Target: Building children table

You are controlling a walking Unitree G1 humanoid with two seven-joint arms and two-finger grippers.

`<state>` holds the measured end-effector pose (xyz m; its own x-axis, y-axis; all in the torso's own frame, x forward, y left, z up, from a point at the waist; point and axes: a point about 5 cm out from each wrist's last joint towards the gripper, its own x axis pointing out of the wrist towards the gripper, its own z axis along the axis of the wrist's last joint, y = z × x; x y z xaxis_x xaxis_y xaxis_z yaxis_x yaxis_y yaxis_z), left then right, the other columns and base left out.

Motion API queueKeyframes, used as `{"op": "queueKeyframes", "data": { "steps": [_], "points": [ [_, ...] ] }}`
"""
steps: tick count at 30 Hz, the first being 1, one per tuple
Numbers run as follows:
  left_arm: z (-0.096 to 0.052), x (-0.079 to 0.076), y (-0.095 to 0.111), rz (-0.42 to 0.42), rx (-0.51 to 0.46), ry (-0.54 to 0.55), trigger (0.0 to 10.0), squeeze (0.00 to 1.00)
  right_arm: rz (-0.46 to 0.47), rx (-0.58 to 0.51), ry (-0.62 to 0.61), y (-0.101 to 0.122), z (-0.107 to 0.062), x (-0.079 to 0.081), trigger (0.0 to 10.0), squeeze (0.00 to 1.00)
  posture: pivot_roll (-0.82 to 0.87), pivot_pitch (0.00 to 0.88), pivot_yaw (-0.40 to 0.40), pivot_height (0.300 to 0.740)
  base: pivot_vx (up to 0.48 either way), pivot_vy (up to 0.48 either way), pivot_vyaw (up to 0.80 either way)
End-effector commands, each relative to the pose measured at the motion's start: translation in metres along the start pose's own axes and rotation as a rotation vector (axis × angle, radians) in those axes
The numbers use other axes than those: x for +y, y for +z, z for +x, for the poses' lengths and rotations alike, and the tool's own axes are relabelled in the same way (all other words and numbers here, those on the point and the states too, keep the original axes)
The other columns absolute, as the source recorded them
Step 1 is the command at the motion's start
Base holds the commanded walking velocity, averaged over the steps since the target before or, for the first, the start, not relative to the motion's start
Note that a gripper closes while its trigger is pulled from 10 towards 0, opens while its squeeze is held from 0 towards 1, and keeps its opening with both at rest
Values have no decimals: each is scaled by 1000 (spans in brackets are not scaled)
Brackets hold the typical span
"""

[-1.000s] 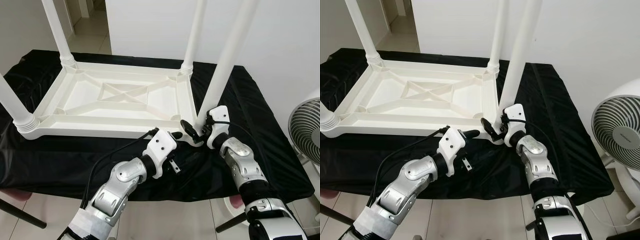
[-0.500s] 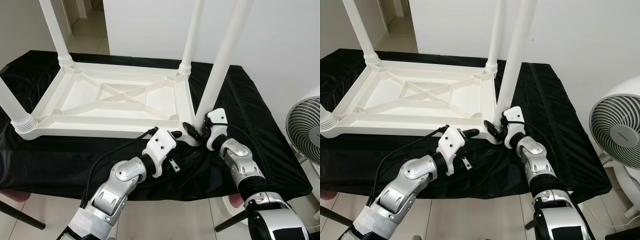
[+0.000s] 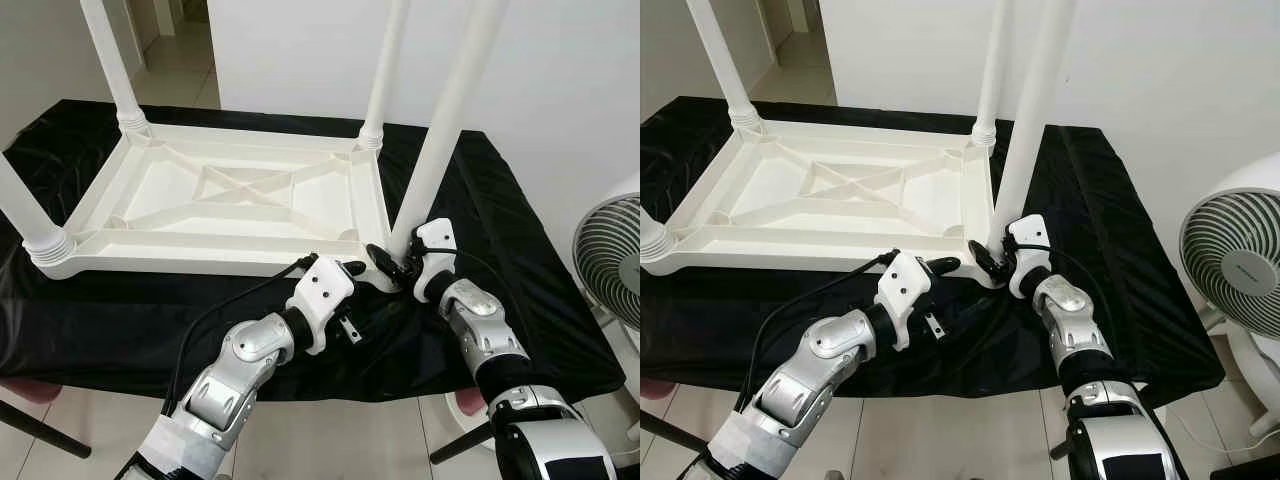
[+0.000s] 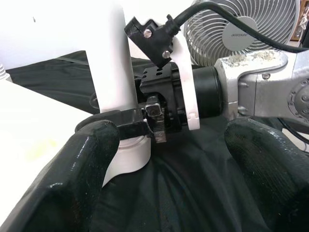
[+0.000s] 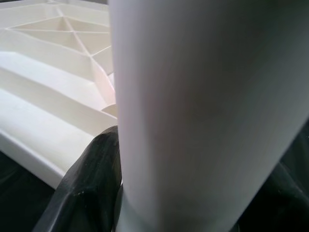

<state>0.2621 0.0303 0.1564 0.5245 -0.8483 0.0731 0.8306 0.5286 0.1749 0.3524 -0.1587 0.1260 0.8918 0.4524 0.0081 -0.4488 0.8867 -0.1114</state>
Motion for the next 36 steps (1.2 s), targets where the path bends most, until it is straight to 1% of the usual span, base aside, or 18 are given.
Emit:
{"op": "queueKeyframes", "data": {
  "steps": [1,6,8,9,10,13,15,17,18,21,23,25,28,31,32,34,35,36],
  "points": [
    [0,-2,-2,-1,14,-19,10000,0,13,33,-52,-7,-2,1,10000,0,87,47,-55,740,0,0,0],
    [0,-1,-2,-2,14,-19,10000,0,43,26,-138,-7,-1,3,10000,0,87,49,-56,740,0,0,0],
    [0,-2,-3,-3,15,-20,10000,0,85,40,-268,-10,-2,5,10000,0,85,50,-55,740,0,0,0],
    [0,-2,-3,-3,15,-20,10000,0,85,40,-268,-10,-2,5,10000,0,85,50,-55,740,0,0,0],
    [0,-2,-3,-4,16,-20,10000,0,114,41,-358,-12,-3,7,10000,0,84,49,-53,740,0,0,0],
    [0,-2,-3,-4,16,-21,10000,0,119,39,-377,-12,-4,9,10000,0,84,49,-53,740,0,0,0],
    [0,-2,-3,-4,15,-22,10000,0,127,31,-387,-11,-3,13,10000,0,82,49,-52,740,0,0,0],
    [0,-2,-3,-5,15,-25,10000,0,151,4,-443,-10,-3,23,10000,0,79,48,-50,740,0,0,0],
    [0,-2,-3,-5,15,-25,10000,0,151,4,-443,-10,-3,23,10000,0,79,48,-50,740,0,0,0],
    [1,-3,-3,-7,13,-29,10000,0,178,15,-592,-13,-7,35,10000,0,77,47,-50,740,0,0,0],
    [1,-3,-3,-7,13,-30,10000,0,191,21,-601,-13,-6,40,10000,0,75,46,-46,740,0,0,0],
    [2,-4,-2,-7,12,-33,10000,0,210,9,-522,-10,2,54,10000,0,74,46,-45,740,0,0,0],
    [2,-4,-2,-8,12,-38,10000,0,197,-3,-505,-5,3,52,10000,0,72,45,-44,740,0,0,0],
    [2,-4,-3,-8,13,-37,10000,0,192,2,-532,-4,1,46,10000,0,77,47,-48,740,0,0,0],
    [2,-3,-3,-7,14,-34,10000,0,196,0,-542,-4,0,44,10000,184,80,47,-49,740,0,0,0],
    [2,-3,-3,-6,14,-32,10000,0,199,-4,-543,-3,0,43,10000,184,80,47,-49,740,0,0,0],
    [2,-3,-2,-6,13,-30,10000,0,203,-8,-543,-3,-1,42,10000,1000,82,47,-51,740,0,0,0],
    [2,-3,-2,-6,13,-30,10000,0,203,-8,-543,-3,-1,42,10000,1000,82,47,-51,740,0,0,0]
  ]
}}
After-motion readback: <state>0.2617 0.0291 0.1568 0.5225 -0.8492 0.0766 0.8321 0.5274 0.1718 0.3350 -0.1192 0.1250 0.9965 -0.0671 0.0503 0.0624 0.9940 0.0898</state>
